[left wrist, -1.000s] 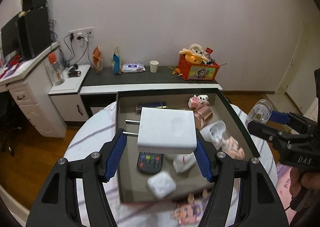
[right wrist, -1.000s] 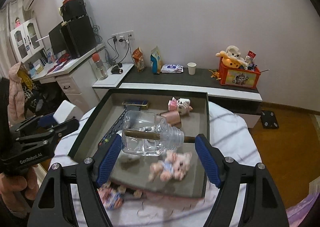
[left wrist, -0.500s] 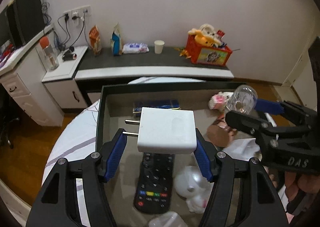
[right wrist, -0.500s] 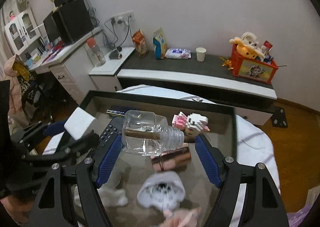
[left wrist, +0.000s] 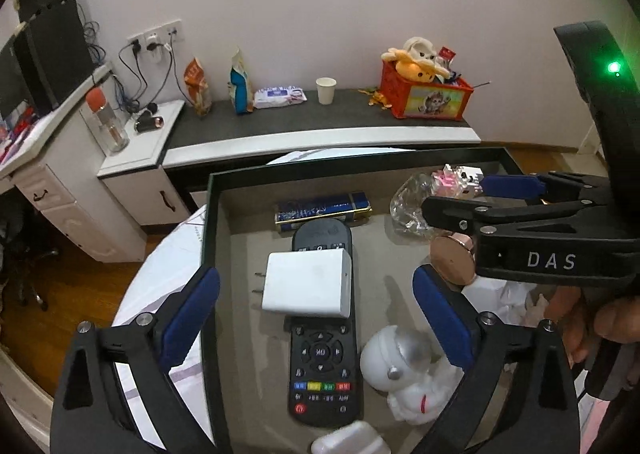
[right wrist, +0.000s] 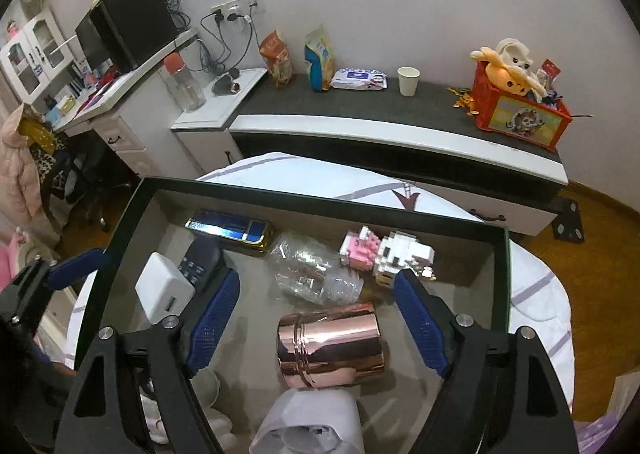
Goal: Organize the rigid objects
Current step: 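Place charger in pink box with left tool while right tool places glass bottle, then withdraw both tools toward the pink pixel-block piece and black hair clip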
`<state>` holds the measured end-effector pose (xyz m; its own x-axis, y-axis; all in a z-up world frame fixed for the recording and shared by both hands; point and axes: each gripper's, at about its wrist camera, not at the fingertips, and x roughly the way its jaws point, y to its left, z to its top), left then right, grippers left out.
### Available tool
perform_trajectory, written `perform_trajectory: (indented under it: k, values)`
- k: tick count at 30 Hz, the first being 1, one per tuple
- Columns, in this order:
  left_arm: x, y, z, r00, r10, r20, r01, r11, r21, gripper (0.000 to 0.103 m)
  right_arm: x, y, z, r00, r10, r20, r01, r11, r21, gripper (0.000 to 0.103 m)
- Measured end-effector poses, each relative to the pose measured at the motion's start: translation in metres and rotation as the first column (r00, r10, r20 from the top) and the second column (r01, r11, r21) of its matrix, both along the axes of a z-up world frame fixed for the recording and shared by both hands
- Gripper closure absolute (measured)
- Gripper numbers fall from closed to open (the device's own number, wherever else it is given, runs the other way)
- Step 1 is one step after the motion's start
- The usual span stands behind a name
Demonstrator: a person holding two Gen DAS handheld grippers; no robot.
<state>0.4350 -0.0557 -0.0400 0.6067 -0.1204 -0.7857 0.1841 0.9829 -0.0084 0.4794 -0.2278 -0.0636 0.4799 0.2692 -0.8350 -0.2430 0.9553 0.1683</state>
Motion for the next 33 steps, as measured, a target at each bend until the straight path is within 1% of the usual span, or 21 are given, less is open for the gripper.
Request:
perform_trajectory:
  k: [2, 5, 8, 11, 13, 17, 19, 24, 29, 33]
  values:
    - [-0.006, 0.002, 0.005, 1.000, 0.006, 0.008, -0.006, 1.000, 0.001, 0.003, -0.007, -0.003, 0.005, 1.000, -0.018, 0.007, 0.018, 1.000, 0.010, 0.019]
    - [-0.018, 0.006, 0.015, 1.000, 0.013, 0.026, -0.013, 1.000, 0.001, 0.002, -0.017, -0.008, 0.015, 0.998, -0.043, 0.034, 0.043, 0.999, 0.019, 0.018]
    - [-0.034, 0.011, 0.025, 0.999, 0.017, 0.044, -0.016, 1.000, -0.009, 0.001, -0.037, -0.011, 0.029, 0.996, -0.055, 0.064, 0.052, 0.997, 0.048, 0.018]
    - [-0.057, 0.018, 0.037, 0.998, 0.021, 0.059, -0.019, 0.999, -0.038, 0.001, -0.064, -0.012, 0.046, 0.993, -0.062, 0.101, 0.055, 0.996, 0.074, 0.018]
    - [-0.075, 0.023, 0.043, 0.997, 0.024, 0.068, -0.019, 0.998, -0.063, 0.001, -0.089, -0.014, 0.058, 0.989, -0.070, 0.133, 0.056, 0.993, 0.108, 0.018]
    - [-0.123, 0.040, 0.053, 0.994, 0.043, 0.096, -0.033, 0.994, -0.106, 0.001, -0.146, -0.017, 0.070, 0.981, -0.076, 0.176, 0.046, 0.984, 0.171, 0.018]
    - [-0.150, 0.049, 0.054, 0.993, 0.057, 0.107, -0.044, 0.992, -0.120, 0.000, -0.176, -0.018, 0.068, 0.981, -0.073, 0.181, 0.040, 0.982, 0.182, 0.018]
    - [-0.199, 0.064, 0.046, 0.992, 0.088, 0.096, -0.074, 0.988, -0.134, 0.000, -0.234, -0.021, 0.057, 0.978, -0.107, 0.177, 0.071, 0.978, 0.195, 0.018]
    - [-0.244, 0.067, 0.027, 0.993, 0.101, 0.068, -0.092, 0.988, -0.125, 0.000, -0.274, -0.019, 0.041, 0.978, -0.125, 0.167, 0.100, 0.984, 0.145, 0.018]
    - [-0.267, 0.068, 0.008, 0.994, 0.104, 0.020, -0.101, 0.986, -0.135, 0.000, -0.294, -0.017, 0.017, 0.987, -0.112, 0.114, 0.099, 0.989, 0.113, 0.018]
